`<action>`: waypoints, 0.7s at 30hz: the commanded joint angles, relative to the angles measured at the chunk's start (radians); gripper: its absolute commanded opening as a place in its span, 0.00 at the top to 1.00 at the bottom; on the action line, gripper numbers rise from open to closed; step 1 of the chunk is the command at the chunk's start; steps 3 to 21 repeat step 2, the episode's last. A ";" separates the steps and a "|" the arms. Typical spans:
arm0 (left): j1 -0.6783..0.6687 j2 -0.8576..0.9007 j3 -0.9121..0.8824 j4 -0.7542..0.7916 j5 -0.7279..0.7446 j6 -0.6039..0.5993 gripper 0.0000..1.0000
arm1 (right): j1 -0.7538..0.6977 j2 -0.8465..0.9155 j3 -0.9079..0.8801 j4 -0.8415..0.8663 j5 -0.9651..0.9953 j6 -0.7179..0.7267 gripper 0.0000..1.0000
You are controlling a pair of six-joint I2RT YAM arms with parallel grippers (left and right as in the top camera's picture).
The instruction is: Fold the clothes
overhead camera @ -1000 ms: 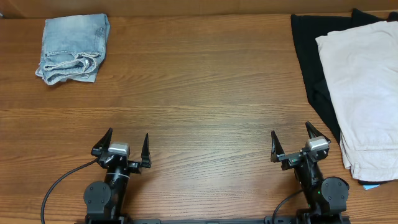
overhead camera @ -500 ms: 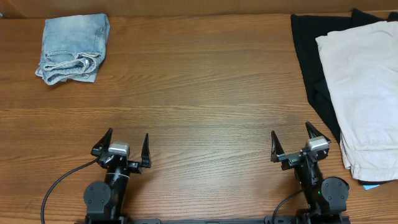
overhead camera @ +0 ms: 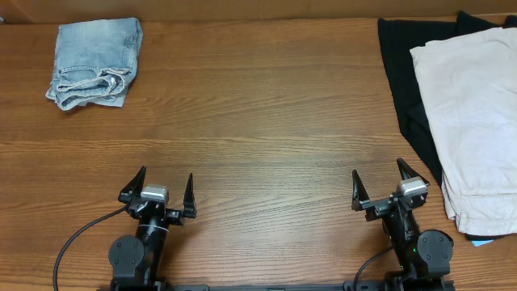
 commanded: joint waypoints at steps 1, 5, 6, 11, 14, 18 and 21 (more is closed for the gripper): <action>0.007 -0.011 -0.006 0.001 0.012 -0.010 0.00 | -0.001 -0.010 -0.010 0.005 0.010 -0.004 0.00; 0.007 -0.011 -0.006 0.001 0.012 -0.010 0.00 | -0.001 -0.010 -0.010 0.005 0.010 -0.004 0.00; 0.007 -0.011 -0.006 0.001 0.012 -0.010 0.00 | -0.001 -0.010 -0.010 0.005 0.010 -0.004 0.00; 0.007 -0.011 -0.006 0.001 0.012 -0.010 0.00 | -0.001 -0.010 -0.010 0.005 0.010 -0.004 0.00; 0.007 -0.011 -0.006 0.001 0.012 -0.010 0.00 | -0.001 -0.010 -0.010 0.005 0.010 -0.004 0.00; 0.007 -0.011 -0.006 0.001 0.012 -0.010 0.00 | -0.001 -0.010 -0.010 0.005 0.010 -0.004 0.00; 0.007 -0.011 -0.006 0.001 0.012 -0.010 0.00 | -0.001 -0.010 -0.010 0.005 0.010 -0.004 0.00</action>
